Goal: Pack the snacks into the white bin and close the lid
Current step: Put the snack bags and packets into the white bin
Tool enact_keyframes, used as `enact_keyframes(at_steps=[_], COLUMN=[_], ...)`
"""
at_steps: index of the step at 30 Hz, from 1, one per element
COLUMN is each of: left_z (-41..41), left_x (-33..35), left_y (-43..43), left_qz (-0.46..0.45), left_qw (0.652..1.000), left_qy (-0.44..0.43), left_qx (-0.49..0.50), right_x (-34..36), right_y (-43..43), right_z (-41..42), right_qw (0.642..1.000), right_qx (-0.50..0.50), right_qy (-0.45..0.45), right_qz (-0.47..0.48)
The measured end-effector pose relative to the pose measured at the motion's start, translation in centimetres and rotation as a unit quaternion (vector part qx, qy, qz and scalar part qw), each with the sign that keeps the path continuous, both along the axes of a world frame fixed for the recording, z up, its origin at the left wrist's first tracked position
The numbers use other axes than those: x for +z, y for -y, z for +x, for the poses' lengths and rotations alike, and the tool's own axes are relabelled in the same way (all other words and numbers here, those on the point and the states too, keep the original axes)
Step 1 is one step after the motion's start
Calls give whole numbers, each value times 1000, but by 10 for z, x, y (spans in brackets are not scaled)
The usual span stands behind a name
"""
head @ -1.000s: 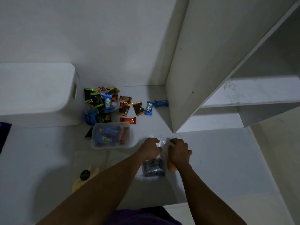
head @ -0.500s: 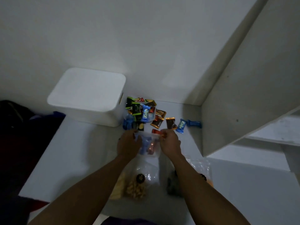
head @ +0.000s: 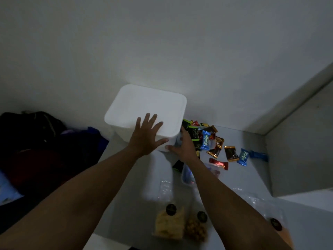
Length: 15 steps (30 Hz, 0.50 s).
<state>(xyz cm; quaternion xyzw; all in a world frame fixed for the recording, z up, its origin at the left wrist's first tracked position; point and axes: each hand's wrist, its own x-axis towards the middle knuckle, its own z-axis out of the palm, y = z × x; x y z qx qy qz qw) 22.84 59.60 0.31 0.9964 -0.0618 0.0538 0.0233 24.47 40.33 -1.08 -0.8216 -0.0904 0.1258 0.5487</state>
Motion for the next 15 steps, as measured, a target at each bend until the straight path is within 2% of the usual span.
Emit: enact_keyframes(at_steps=[5, 11, 15], left_z=[22, 29, 30], left_x=[-6, 2, 27], left_y=[-20, -23, -28], left_qz=[2, -42, -135], left_qw=[997, 992, 976], left_qy=[-24, 70, 157], left_qx=[-73, -92, -71], right_x=[-22, -25, -23], right_y=[-25, -30, -35], right_z=[10, 6, 7], right_qw=[997, 994, 993], right_qx=[-73, -107, -115], right_qy=[17, 18, -16], right_qz=[23, 3, 2])
